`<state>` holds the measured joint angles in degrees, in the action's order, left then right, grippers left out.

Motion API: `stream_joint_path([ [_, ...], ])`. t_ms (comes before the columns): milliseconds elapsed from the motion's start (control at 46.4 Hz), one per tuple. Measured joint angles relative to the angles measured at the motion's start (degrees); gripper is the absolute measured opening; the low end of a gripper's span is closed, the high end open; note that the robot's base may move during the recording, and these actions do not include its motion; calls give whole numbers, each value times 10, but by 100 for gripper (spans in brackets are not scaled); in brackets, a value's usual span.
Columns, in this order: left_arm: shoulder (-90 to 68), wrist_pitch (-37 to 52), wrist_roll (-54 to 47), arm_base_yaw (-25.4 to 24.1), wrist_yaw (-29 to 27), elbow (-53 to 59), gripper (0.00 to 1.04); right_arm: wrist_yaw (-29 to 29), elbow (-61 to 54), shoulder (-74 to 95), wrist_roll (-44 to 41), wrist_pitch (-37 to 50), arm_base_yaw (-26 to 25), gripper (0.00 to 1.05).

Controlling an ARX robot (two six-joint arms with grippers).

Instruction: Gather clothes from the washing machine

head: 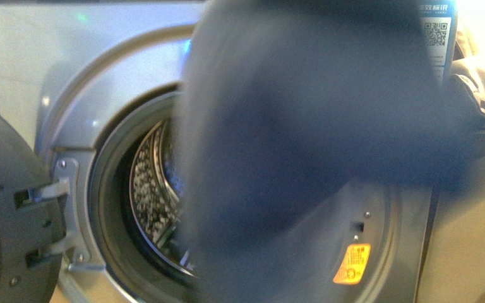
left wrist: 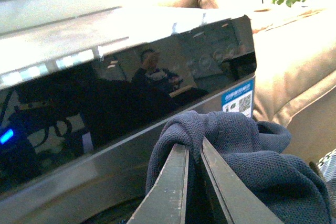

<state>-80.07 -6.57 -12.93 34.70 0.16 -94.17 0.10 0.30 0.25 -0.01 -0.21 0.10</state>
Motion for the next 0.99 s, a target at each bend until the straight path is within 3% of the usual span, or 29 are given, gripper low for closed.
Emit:
stream_joint_path([
  [539,-223,-323,-51,49,-47,-562,6,0,0,0,0,0,0,97],
  [991,-279,-384,-51,66,-47,-610,6,0,0,0,0,0,0,97],
])
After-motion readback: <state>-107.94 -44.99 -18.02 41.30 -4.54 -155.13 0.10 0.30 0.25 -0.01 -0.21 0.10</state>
